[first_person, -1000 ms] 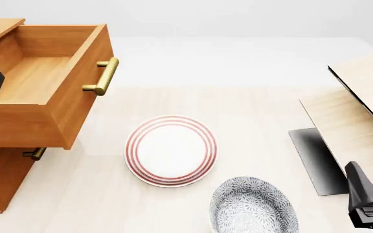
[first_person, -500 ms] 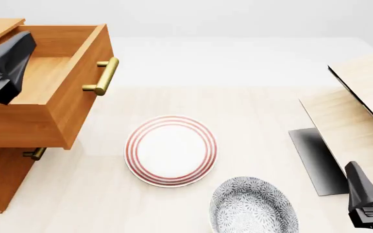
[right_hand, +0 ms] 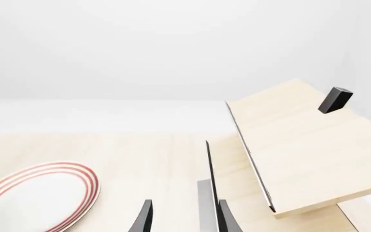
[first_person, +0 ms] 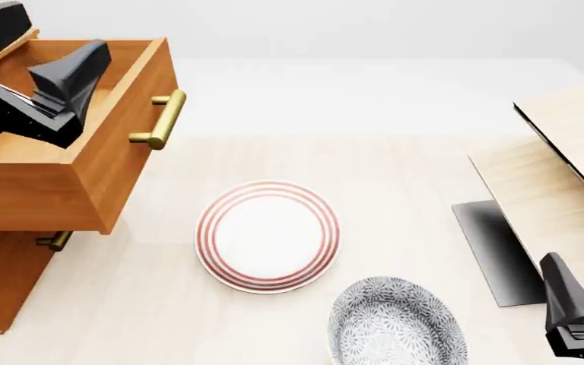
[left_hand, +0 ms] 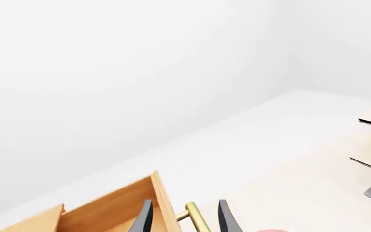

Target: Close the top drawer of the cabinet.

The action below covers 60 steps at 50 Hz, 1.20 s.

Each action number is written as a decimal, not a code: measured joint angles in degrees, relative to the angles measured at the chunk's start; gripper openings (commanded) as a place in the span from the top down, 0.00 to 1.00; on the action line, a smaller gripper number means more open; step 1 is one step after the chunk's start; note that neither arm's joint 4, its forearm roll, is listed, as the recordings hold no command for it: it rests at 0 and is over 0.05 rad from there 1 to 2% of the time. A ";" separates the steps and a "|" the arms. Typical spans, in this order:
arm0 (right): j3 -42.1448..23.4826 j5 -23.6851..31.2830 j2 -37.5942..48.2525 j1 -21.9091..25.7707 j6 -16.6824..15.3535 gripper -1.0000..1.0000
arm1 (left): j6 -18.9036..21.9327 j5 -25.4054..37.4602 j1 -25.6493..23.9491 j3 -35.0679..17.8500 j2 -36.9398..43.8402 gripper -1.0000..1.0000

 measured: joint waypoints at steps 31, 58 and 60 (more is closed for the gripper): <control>0.00 0.00 0.00 0.00 0.00 0.00 | 4.28 -5.58 -12.05 -2.43 9.76 0.00; 0.00 0.00 0.00 0.00 -0.01 0.00 | 1.02 -1.21 -18.76 -10.04 18.77 0.00; 0.00 0.00 0.00 0.00 -0.01 0.00 | 0.52 -0.95 -18.95 -10.63 19.74 0.00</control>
